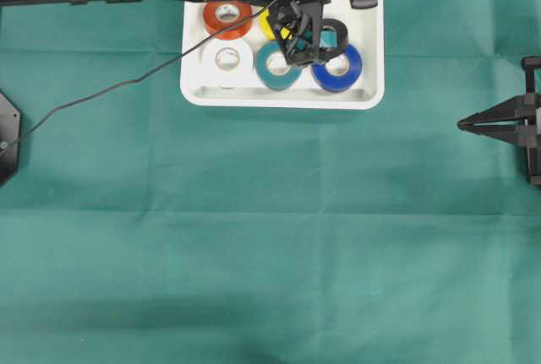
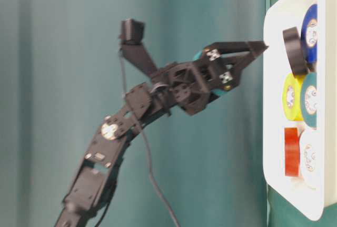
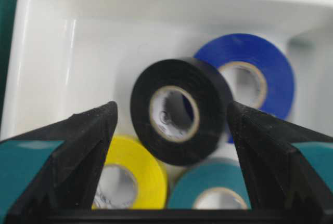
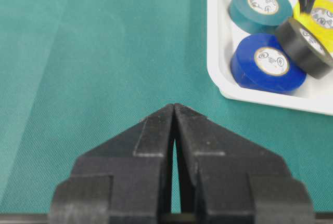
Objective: Put the tape into the white case with the left arm.
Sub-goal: 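Carry the black roll into the tray above the blue roll, then release the black roll and retract the left gripper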
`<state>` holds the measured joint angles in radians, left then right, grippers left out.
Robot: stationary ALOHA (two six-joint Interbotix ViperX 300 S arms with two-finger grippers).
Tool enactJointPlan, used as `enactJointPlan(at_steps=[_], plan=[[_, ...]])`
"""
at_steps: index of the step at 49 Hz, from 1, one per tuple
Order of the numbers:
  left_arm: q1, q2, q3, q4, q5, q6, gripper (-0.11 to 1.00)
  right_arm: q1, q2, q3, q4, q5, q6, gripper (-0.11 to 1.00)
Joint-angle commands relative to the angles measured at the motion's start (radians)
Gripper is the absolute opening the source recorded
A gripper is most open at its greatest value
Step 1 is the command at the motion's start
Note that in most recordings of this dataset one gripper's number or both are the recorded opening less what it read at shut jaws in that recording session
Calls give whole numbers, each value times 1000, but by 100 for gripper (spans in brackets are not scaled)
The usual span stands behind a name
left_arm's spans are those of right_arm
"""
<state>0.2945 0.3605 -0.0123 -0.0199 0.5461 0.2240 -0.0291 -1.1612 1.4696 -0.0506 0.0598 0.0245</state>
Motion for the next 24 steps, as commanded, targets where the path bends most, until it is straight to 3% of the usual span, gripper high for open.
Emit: enactJointPlan(at_steps=[1, 24], plan=[[-26, -84, 18, -3, -6, -2, 83, 0, 6, -11, -2, -11, 3, -9], [-100, -296, 268, -6, -28, -21, 83, 0, 6, -12, -2, -11, 3, -9]])
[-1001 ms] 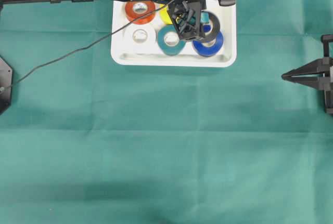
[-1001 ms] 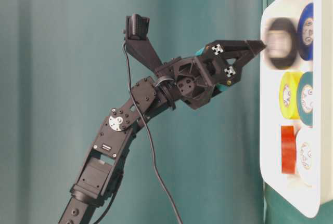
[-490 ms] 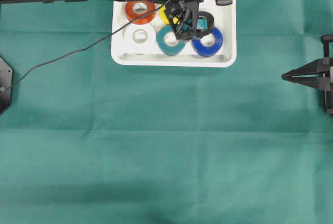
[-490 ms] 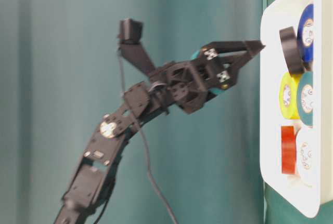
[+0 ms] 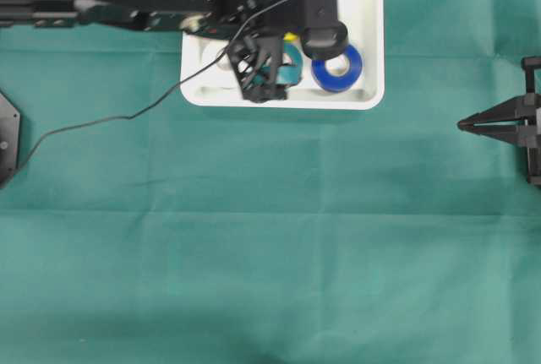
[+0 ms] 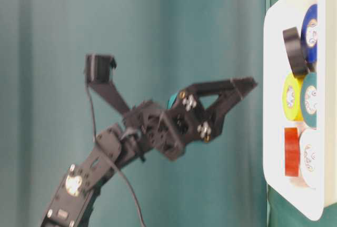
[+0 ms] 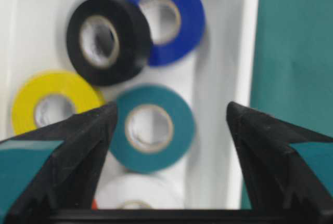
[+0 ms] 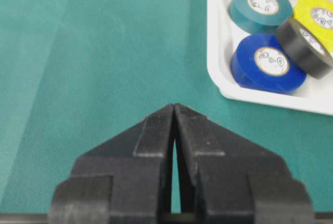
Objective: Put the tape into the white case with the left arm.
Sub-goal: 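Release the black roll and retract the left gripper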
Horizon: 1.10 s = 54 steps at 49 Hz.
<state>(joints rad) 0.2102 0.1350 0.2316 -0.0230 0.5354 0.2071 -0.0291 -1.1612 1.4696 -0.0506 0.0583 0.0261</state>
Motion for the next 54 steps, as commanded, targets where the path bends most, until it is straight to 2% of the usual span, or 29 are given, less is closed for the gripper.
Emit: enactJointPlan(at_steps=[1, 20, 29, 43, 54], plan=[[-18, -81, 37, -3, -21, -5, 82, -2, 8, -12, -2, -9, 2, -9], [-64, -298, 322, -3, -219, -5, 82, 0, 8, -12, -2, -9, 2, -9], [-87, -385, 428, -5, -307, -6, 82, 0, 8, -12, -2, -9, 2, -9], [-118, -495, 546, -6, -388, -6, 82, 0, 6, -12, -2, -9, 2, -9], [-120, -597, 635, -6, -396, -6, 82, 0, 8, -12, -2, -8, 2, -9]])
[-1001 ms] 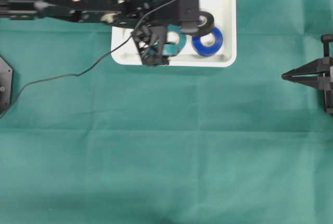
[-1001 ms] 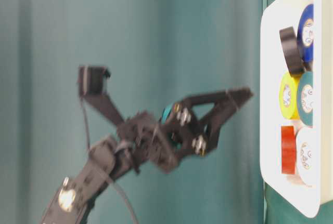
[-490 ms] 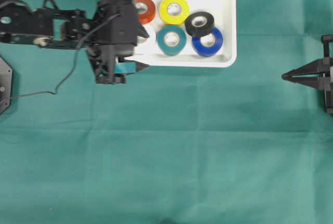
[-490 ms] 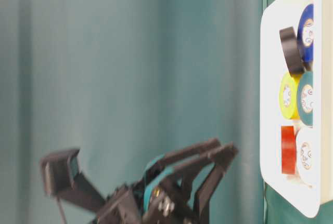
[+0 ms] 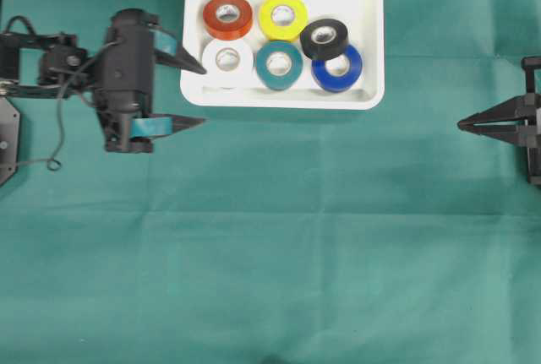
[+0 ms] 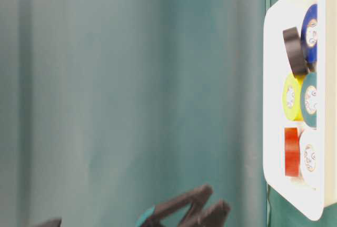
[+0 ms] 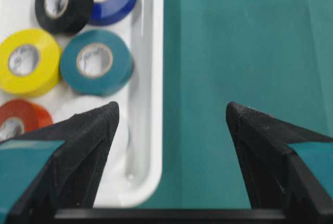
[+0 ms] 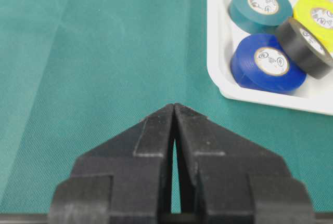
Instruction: Put the tape into the white case with the left arm.
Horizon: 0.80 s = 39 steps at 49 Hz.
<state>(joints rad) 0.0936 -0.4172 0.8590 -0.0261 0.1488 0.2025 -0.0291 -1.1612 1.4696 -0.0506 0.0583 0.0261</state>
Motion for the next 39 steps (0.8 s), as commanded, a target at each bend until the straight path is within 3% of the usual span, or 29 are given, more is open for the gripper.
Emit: enactJointPlan(at_steps=[1, 12, 24, 39], plan=[[-3, -54, 15, -3, -9, -3, 82, 0, 8, -12, -2, -9, 2, -9], [-3, -164, 95, -5, -14, -15, 82, 0, 8, -11, -2, -9, 2, -9], [-3, -322, 212, -3, -44, -84, 82, -2, 6, -12, -2, -9, 2, -9], [-3, -563, 344, -3, -46, -91, 82, 0, 6, -11, -2, -9, 2, -9]])
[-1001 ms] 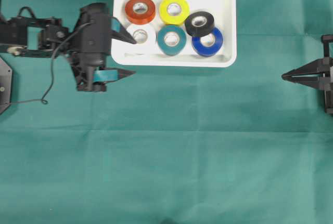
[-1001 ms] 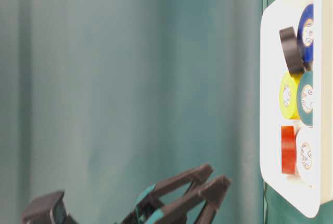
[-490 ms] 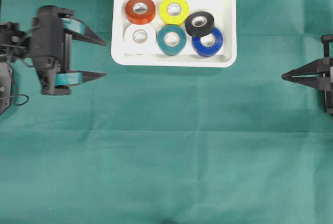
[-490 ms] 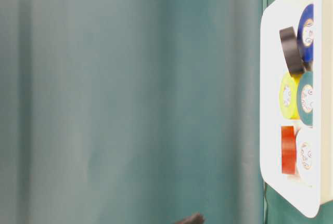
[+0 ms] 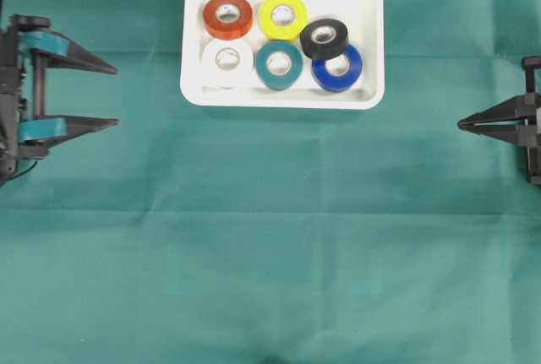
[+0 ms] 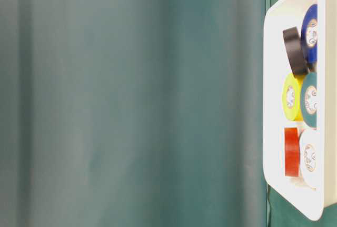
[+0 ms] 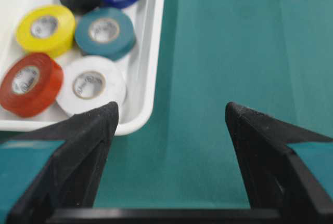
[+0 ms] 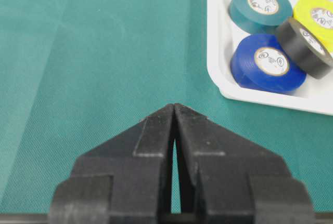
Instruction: Put the tape into the white case with the left arm.
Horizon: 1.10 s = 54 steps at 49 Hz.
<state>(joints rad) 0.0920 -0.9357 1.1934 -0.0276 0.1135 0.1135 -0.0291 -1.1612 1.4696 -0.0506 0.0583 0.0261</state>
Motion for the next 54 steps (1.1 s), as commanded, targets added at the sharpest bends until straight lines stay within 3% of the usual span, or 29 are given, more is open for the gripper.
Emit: enactJointPlan(at_steps=[1, 16, 54], plan=[[-2, -61, 18, -2, -11, -2, 82, 0, 8, -12, -2, -9, 2, -9], [-2, -264, 118, -2, -9, -2, 81, 0, 8, -12, -2, -9, 2, -9], [-5, -341, 206, -2, -9, -5, 81, 0, 8, -12, -2, -9, 2, -9]])
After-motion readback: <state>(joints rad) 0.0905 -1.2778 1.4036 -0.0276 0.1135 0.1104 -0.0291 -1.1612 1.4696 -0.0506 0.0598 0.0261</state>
